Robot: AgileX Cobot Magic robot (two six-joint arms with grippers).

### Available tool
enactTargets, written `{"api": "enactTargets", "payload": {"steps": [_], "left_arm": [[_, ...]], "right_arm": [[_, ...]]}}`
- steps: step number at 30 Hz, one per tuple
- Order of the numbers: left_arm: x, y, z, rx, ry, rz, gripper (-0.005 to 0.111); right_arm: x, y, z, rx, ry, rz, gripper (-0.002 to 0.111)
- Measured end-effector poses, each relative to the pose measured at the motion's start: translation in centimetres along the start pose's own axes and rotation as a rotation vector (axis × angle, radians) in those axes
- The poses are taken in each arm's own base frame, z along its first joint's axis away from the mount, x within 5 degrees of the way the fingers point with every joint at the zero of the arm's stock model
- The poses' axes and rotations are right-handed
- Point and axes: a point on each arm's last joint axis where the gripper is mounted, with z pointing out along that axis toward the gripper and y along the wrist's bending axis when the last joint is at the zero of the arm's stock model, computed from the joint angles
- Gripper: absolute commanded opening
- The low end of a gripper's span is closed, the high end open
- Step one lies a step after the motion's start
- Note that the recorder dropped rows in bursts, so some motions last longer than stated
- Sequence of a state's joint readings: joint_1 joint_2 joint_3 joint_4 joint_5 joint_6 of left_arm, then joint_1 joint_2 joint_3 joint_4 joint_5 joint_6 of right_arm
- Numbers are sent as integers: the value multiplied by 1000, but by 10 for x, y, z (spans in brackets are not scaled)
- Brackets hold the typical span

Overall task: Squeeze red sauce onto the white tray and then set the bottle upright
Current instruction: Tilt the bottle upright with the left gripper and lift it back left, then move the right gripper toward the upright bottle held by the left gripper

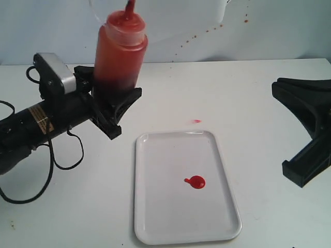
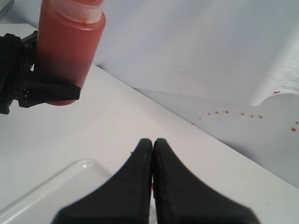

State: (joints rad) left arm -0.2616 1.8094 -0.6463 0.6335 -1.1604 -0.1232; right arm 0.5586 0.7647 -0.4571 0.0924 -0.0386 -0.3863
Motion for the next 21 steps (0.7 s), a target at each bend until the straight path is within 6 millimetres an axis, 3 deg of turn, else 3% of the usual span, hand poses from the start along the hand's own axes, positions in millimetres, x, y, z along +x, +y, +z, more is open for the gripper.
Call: {"api": "enactTargets", "payload": {"steps": [2, 4, 5, 7, 9, 14, 18, 21], "left_arm": [[0, 9, -3, -25, 0, -108, 0], [-1, 13, -4, 2, 1, -150, 0], [-2, 12, -3, 32, 2, -136, 0], [-5, 8, 1, 129, 8, -99, 0], [-7, 8, 3, 142, 4, -150, 0], [-9, 19, 4, 20, -37, -254, 0], [12, 33, 7, -130, -34, -371, 0], [26, 35, 13, -140, -2, -392, 0]], "right_arm": [[0, 0, 0, 0, 0, 4, 16], [0, 0, 0, 0, 0, 4, 37], [0, 0, 0, 0, 0, 4, 55], [0, 0, 0, 0, 0, 4, 74], [0, 0, 0, 0, 0, 4, 79], [0, 0, 0, 0, 0, 11, 79], [-2, -1, 4, 14, -32, 69, 79], [2, -1, 24, 27, -39, 96, 79]]}}
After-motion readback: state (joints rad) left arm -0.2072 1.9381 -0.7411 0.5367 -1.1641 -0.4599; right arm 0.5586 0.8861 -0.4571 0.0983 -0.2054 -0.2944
